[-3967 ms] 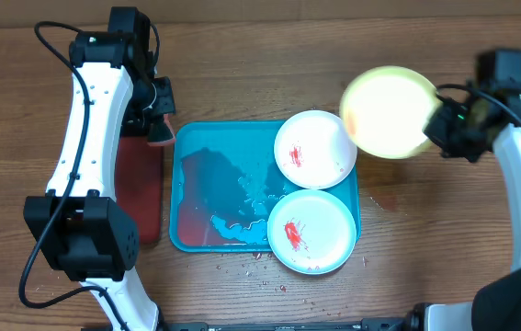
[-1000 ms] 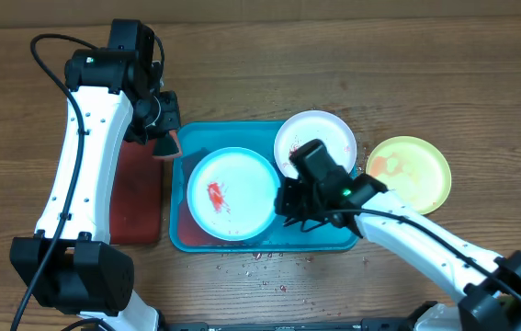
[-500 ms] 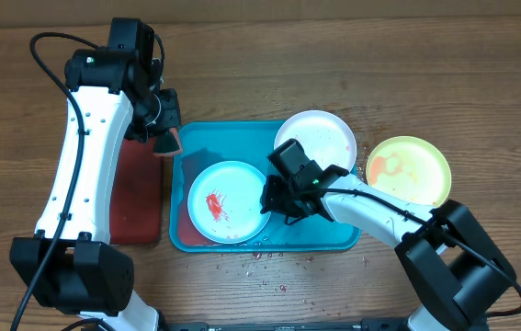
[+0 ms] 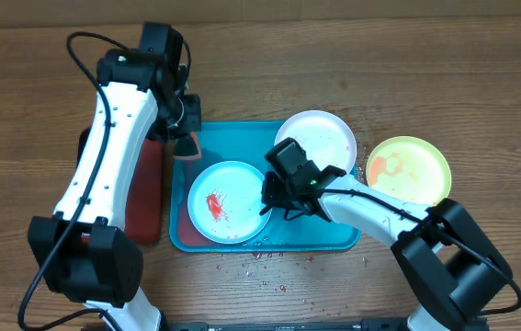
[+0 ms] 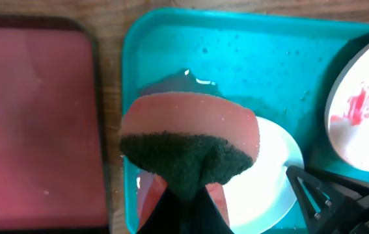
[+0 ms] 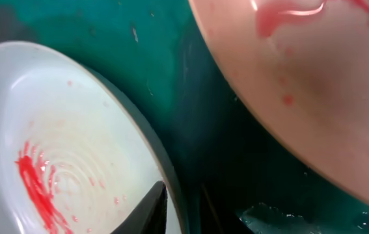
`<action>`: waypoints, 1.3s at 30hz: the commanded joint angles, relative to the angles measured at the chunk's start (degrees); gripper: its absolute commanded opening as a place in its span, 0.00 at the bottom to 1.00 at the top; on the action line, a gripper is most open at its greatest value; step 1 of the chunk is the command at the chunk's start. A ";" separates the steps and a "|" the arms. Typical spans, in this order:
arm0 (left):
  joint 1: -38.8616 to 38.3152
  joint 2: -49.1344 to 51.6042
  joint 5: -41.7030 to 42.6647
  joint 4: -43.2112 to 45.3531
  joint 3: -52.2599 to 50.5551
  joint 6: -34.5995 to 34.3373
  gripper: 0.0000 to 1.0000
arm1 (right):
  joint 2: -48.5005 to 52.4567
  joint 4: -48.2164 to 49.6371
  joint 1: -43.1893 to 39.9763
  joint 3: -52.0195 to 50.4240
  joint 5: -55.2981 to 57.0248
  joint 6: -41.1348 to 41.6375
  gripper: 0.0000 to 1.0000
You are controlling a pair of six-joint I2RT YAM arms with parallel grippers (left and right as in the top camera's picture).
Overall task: Clean dirty plates on tray and stack at the side
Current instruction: 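Scrub the white plate with the sponge held in the left gripper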
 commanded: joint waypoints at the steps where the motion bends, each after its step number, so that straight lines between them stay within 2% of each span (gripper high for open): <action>1: -0.76 0.92 1.92 1.92 -4.79 -0.81 0.04 | 2.25 -0.11 0.48 1.20 0.57 2.60 0.13; 6: -2.38 0.85 5.29 5.77 -11.13 -0.79 0.04 | 2.67 0.13 0.48 1.20 0.61 3.87 0.04; 11: -6.49 0.85 5.62 10.84 -17.62 -0.50 0.04 | 2.67 0.37 0.44 1.20 0.81 3.87 0.04; 15: -9.22 0.87 4.81 18.45 -24.35 -1.14 0.04 | 2.67 0.31 0.44 1.20 0.76 3.85 0.04; 19: -9.84 0.87 0.00 26.01 -31.63 -5.11 0.04 | 2.67 0.31 0.44 1.20 0.61 3.82 0.04; 22: -9.84 0.87 -0.76 31.26 -36.06 -4.50 0.04 | 2.67 0.31 0.44 1.20 0.37 3.82 0.04; 24: -9.86 0.87 -0.74 31.01 -37.70 -3.96 0.04 | 2.67 0.24 0.44 1.20 0.37 3.78 0.04; 27: -9.86 0.87 1.66 28.50 -38.82 -0.37 0.04 | 2.67 0.04 0.44 1.20 0.37 3.63 0.04; 31: -9.86 0.87 19.82 25.51 -38.91 18.29 0.04 | 2.67 0.11 0.44 1.20 0.37 3.63 0.04; 33: -9.86 0.87 26.60 26.14 -38.91 23.34 0.04 | 2.67 0.13 0.44 1.20 0.37 3.65 0.04; 37: -9.84 0.87 26.27 30.40 -38.88 22.64 0.04 | 2.67 0.04 0.44 1.20 0.37 3.63 0.04; 39: -9.68 0.87 16.98 33.14 -38.88 14.93 0.04 | 2.67 -0.11 0.44 1.20 0.37 3.63 0.04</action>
